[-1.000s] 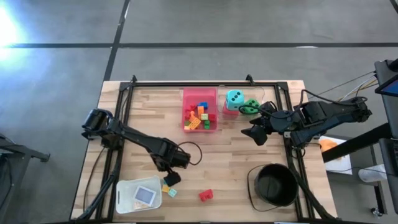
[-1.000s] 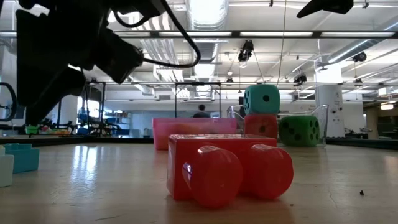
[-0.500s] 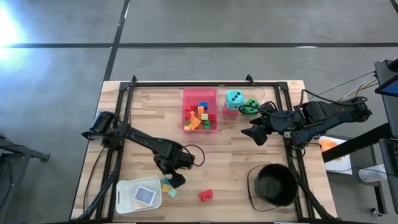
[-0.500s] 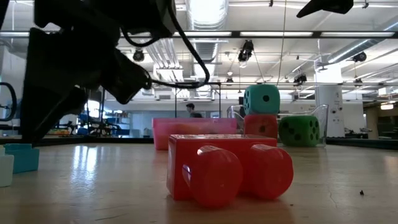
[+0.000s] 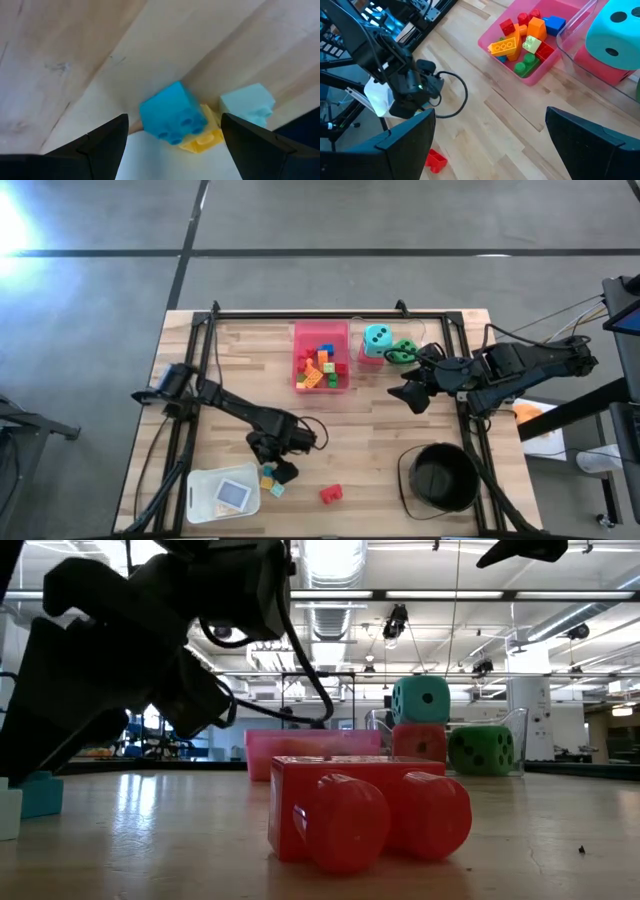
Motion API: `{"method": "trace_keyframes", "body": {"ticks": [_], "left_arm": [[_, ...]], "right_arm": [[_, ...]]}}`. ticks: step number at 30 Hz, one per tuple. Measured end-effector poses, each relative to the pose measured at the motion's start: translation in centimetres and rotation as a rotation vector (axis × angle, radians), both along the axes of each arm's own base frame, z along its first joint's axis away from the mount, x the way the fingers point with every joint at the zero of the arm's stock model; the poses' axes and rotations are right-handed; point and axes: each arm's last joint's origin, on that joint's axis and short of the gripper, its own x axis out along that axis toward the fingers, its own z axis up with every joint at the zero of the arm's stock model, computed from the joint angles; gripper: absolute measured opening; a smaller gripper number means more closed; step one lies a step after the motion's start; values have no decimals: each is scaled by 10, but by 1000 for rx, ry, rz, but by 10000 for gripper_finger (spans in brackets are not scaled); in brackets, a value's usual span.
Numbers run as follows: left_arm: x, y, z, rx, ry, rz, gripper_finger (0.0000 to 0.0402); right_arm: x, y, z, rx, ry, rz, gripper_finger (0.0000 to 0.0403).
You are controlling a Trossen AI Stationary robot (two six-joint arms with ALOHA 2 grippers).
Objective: Pick & Place Toys
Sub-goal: Put the blue game piece into the red bin
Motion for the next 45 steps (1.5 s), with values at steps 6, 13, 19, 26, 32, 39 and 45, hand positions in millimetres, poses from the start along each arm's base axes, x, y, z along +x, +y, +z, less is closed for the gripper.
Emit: {"method": "trace_keyframes", "body": {"ticks": [6, 13, 19, 26, 32, 39, 45], "left_arm": [[1, -1, -9, -32, 41, 5, 323], [2, 0, -11, -48, 38, 1, 279], [4, 2, -12, -60, 14, 2, 207], [12, 4, -12, -78, -46, 17, 170], [18, 8, -12, -80, -95, 33, 169], [22, 23, -11, -60, -92, 101, 169], [23, 26, -10, -55, -99, 109, 187]], "right_arm": [[0, 0, 0, 0, 0, 0, 370], [0, 0, 0, 0, 0, 0, 370], [0, 0, 0, 0, 0, 0, 370], [0, 0, 0, -1, 0, 1, 370], [0, 0, 0, -1, 0, 1, 370], [0, 0, 0, 0, 0, 0, 370], [0, 0, 0, -1, 0, 1, 370]]}}
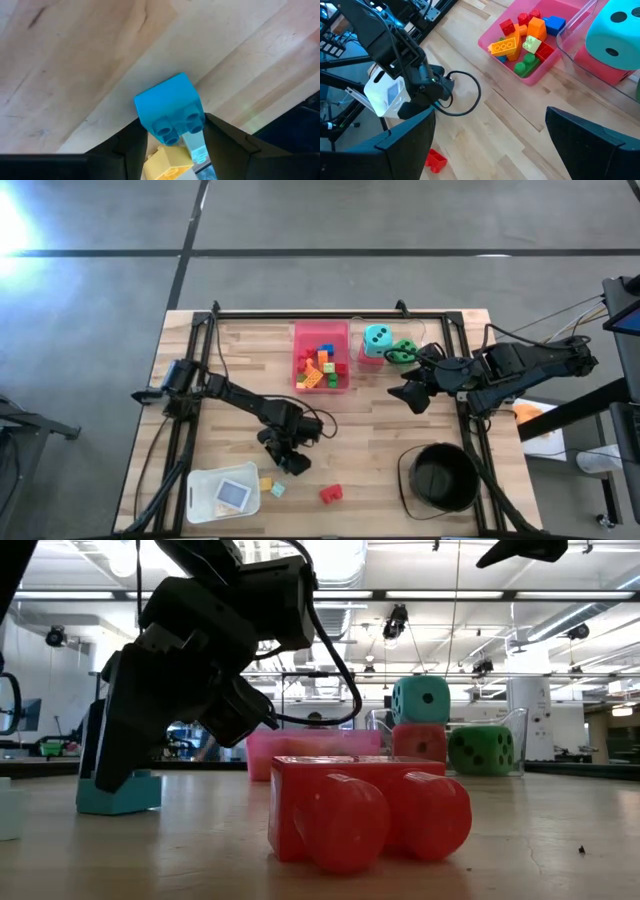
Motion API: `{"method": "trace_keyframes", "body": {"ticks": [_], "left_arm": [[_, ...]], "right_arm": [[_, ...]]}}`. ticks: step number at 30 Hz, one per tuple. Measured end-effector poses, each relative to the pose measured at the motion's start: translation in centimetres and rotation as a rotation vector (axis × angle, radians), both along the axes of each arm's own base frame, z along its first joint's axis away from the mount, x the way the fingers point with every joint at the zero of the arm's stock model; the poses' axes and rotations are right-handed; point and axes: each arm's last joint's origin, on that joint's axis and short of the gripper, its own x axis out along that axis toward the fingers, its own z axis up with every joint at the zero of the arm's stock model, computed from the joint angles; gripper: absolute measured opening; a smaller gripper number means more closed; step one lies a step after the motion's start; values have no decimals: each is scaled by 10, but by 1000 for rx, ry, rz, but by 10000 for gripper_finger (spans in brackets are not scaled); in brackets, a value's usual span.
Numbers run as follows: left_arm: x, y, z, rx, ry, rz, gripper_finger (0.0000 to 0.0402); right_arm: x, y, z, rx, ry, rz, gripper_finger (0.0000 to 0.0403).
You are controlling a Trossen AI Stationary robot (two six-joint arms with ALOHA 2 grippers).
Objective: Pick & Place Toys
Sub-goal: Put the blue game piece into the red bin
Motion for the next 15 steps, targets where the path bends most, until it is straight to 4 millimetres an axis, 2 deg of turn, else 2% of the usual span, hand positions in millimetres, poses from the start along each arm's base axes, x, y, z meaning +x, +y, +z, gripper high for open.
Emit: {"method": "trace_keyframes", "body": {"ticks": [9, 15], "left_arm": [[3, 0, 1, -8, -3, 46, 280], [4, 2, 1, 58, 19, 127, 294]], "right_arm": [[0, 0, 0, 1, 0, -1, 370], [0, 0, 0, 1, 0, 0, 370]]}}
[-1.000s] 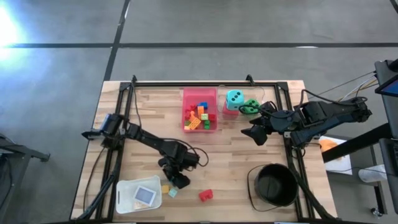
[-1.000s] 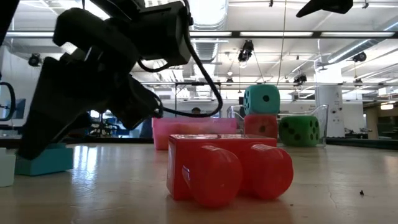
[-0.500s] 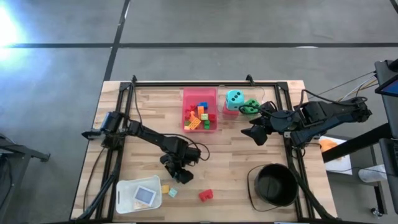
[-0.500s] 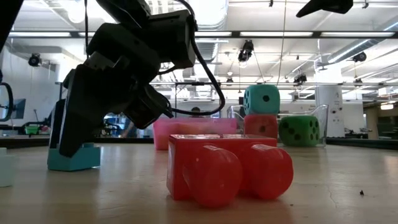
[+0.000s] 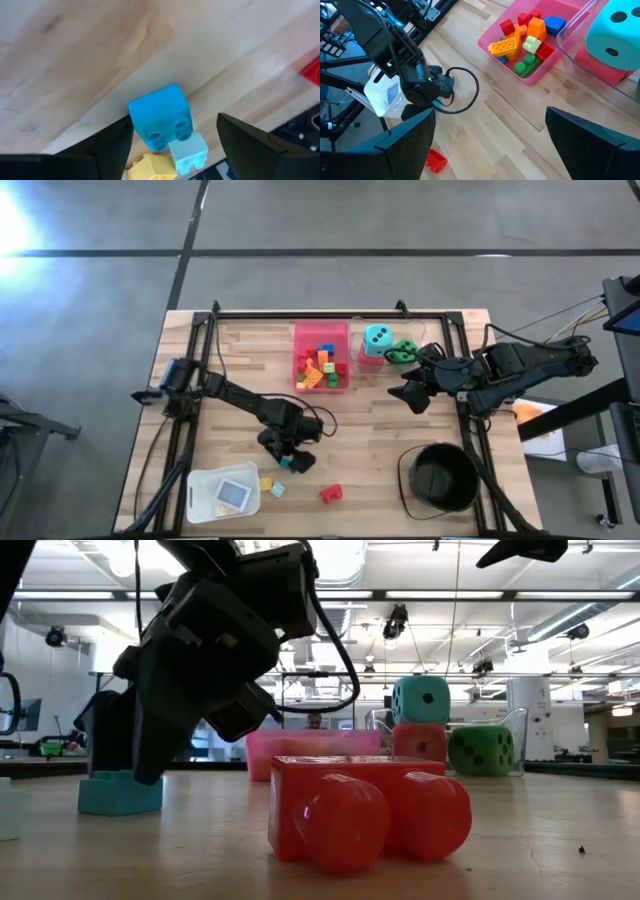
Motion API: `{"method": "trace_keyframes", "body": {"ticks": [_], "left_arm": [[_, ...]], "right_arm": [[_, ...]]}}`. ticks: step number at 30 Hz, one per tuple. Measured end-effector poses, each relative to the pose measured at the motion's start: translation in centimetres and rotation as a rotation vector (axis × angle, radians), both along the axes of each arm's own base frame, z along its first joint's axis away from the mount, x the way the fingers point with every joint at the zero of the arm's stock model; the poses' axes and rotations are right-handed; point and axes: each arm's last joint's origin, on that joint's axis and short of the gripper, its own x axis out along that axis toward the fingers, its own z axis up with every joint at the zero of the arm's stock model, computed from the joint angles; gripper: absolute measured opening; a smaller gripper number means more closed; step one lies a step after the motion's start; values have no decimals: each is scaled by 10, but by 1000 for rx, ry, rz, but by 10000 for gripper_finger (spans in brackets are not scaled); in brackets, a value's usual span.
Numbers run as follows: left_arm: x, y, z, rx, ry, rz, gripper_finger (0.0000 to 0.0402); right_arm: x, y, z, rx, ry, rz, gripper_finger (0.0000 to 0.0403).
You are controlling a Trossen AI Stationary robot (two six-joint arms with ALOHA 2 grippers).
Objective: Pick & Place Toys
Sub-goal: Put the blue game piece into the red bin
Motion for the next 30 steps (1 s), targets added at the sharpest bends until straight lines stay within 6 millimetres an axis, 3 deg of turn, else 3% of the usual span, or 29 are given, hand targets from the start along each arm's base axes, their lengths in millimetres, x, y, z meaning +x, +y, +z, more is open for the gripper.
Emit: {"method": "trace_keyframes", "body": {"ticks": [4, 16, 24, 30], "left_arm": [[0, 1, 0, 47, 6, 30, 271], [0, 2, -1, 87, 0, 28, 144], [0, 3, 1, 95, -32, -5, 139], [0, 10, 20, 223, -130, 13, 136]], "right_arm": [[0, 0, 0, 0, 0, -1, 370], [0, 0, 0, 1, 0, -1, 370], [0, 0, 0, 1, -1, -1, 370], [0, 0, 0, 0, 0, 0, 370]]}}
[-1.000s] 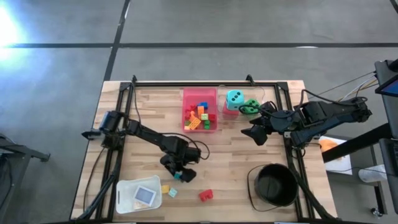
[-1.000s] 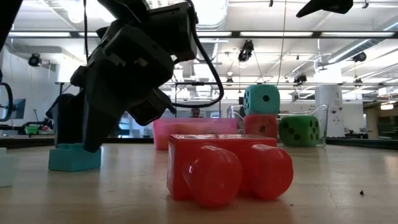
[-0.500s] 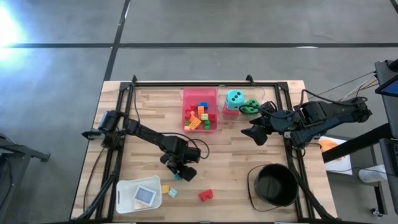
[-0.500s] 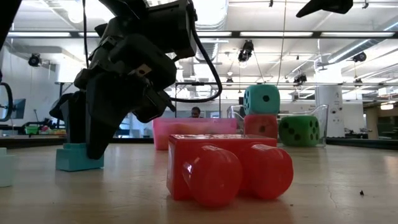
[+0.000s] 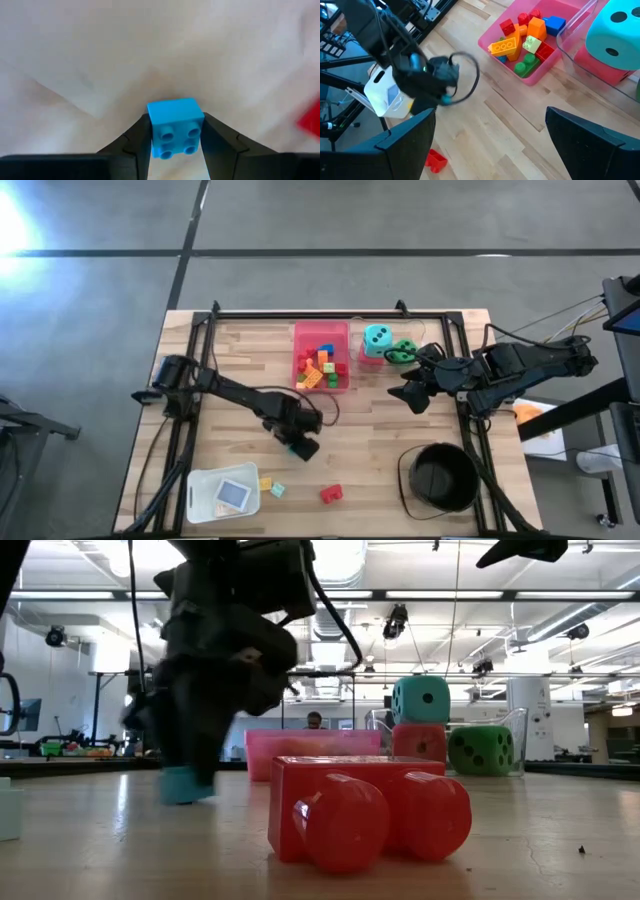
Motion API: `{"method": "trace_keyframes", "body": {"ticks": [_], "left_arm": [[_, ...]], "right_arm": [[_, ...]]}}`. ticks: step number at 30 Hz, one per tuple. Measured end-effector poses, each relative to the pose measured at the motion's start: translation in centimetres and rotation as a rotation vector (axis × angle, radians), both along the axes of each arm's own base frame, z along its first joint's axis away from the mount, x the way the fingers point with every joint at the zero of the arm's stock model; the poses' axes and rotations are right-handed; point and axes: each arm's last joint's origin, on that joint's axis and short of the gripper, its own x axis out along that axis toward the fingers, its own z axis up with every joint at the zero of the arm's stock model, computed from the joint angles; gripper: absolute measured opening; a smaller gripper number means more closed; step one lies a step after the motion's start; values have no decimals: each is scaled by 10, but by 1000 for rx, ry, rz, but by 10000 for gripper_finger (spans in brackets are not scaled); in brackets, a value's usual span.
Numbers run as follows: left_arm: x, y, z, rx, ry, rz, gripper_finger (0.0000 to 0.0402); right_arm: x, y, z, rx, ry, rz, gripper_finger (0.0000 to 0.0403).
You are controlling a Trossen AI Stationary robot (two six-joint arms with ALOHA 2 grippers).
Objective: Pick & Place Toys
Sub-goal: Put the blue game piece into the red bin
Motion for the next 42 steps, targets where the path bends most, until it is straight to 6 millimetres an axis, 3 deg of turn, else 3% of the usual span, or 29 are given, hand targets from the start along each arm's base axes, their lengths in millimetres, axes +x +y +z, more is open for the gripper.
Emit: {"method": "trace_keyframes", "body": {"ticks": [14, 18, 35, 42], "left_arm": [[-10, 47, 73, 79, -244, 88, 136], [-14, 68, 87, 120, -299, 132, 136], [-36, 190, 98, 164, -399, 356, 136], [-42, 220, 106, 174, -465, 399, 136]], "right_arm": [[0, 0, 0, 0, 0, 0, 370], [0, 0, 0, 0, 0, 0, 370], [0, 0, 0, -1, 1, 1, 370], [0, 0, 0, -1, 0, 1, 370]]}}
